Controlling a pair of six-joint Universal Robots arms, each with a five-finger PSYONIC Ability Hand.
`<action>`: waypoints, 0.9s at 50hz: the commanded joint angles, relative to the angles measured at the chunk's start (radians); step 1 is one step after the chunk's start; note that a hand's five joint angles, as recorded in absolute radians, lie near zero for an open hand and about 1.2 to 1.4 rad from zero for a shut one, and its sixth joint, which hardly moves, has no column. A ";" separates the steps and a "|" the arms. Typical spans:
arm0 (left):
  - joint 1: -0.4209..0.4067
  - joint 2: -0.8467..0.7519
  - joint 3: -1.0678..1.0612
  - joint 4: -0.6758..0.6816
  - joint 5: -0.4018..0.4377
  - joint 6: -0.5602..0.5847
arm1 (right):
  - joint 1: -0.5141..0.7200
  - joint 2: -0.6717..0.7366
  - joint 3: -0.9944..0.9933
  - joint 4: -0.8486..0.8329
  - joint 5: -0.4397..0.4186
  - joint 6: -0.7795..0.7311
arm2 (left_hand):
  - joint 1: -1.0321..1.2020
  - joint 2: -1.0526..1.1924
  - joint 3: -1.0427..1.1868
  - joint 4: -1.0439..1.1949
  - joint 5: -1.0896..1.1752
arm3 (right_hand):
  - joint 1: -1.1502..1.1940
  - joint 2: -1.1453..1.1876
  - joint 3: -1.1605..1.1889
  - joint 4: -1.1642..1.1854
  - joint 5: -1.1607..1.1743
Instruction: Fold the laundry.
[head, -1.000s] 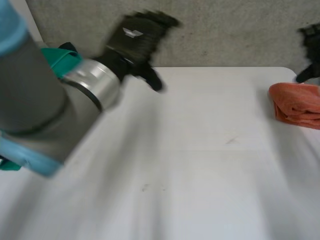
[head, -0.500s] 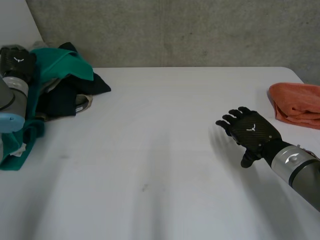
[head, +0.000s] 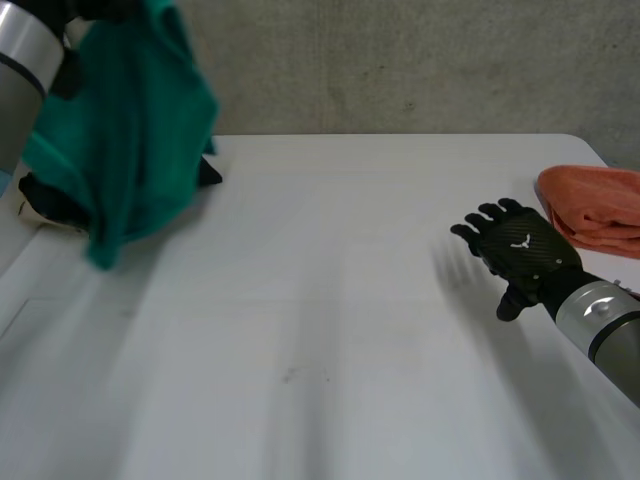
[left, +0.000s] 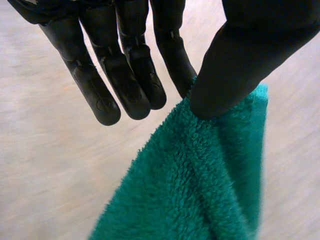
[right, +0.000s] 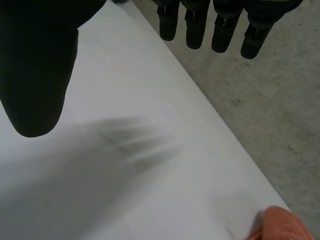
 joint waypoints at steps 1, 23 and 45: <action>-0.166 0.065 -0.107 -0.025 0.134 -0.216 | -0.022 -0.031 -0.002 -0.018 0.045 0.023 | 0.247 0.201 0.205 0.199 0.266 | -0.056 -0.040 -0.033 -0.036 -0.043; -0.346 -0.052 -0.150 -0.242 0.048 0.101 | -0.079 -0.052 -0.077 0.054 0.067 0.213 | 0.247 0.201 0.205 0.199 0.266 | -0.056 -0.040 -0.033 -0.036 -0.043; -0.307 0.067 -0.521 -0.234 -0.150 0.449 | 0.061 0.103 -0.254 0.482 0.061 0.471 | -0.906 -0.953 -0.948 -0.954 -0.887 | -0.056 -0.040 -0.033 -0.036 -0.043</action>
